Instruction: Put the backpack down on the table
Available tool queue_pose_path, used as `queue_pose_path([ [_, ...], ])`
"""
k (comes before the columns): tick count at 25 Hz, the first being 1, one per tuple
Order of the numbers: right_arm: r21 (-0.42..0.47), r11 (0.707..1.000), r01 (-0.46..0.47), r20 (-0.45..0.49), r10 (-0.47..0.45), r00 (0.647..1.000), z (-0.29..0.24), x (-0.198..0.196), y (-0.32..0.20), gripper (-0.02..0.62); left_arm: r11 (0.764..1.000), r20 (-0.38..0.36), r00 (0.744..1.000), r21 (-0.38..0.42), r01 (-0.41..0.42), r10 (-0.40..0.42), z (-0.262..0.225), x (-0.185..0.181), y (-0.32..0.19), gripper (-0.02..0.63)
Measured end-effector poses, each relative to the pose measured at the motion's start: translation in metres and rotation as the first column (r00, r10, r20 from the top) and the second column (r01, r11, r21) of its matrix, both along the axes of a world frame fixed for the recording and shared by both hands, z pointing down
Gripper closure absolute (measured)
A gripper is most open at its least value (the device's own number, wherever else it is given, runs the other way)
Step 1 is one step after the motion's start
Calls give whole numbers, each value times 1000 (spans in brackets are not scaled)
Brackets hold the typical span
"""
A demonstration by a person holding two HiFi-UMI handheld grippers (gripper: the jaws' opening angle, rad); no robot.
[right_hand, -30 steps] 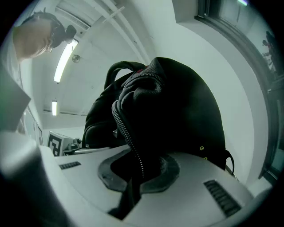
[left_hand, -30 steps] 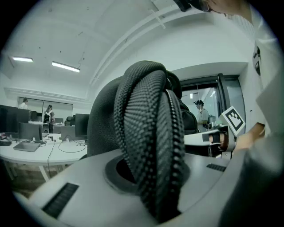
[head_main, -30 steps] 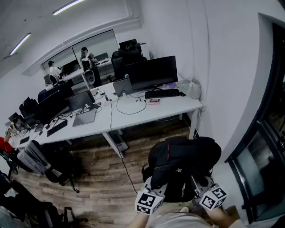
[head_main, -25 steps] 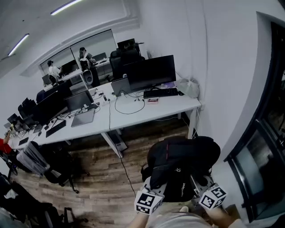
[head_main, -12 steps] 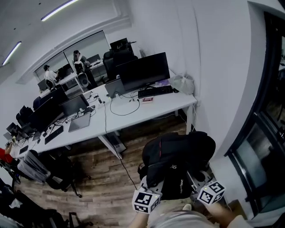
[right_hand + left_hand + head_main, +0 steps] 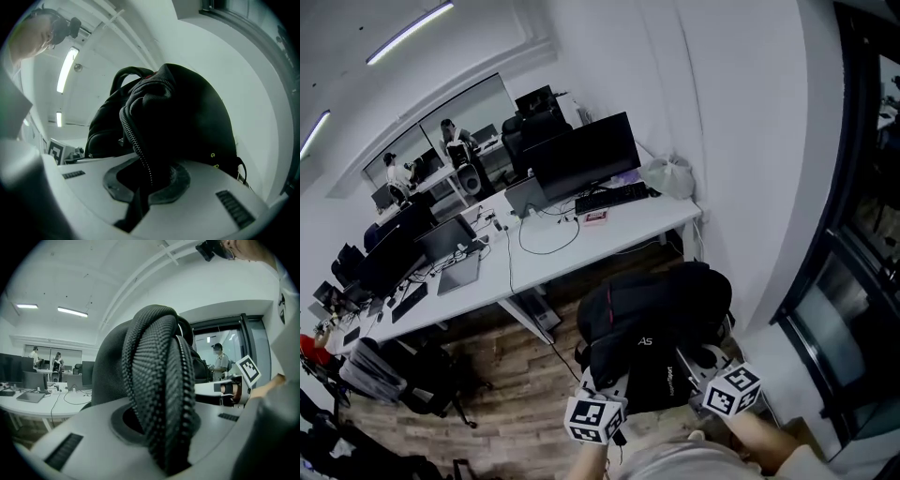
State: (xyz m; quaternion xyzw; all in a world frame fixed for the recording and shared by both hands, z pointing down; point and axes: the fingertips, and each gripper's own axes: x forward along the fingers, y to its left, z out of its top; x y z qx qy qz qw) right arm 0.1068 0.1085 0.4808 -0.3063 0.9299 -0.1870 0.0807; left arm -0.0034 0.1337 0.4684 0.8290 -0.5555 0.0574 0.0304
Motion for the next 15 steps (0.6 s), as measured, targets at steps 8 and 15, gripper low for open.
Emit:
queue_pose_path([
  [8,1,1000,4,16,-4,1000,-5,20,-26,572,1000,8,1000,22,8,-8,-3,19,-30,555],
  [15,-29,999,-25,2,25,1000,4,11,-59,572,1000,1,1000,18,-25,25,9,10,-69,554],
])
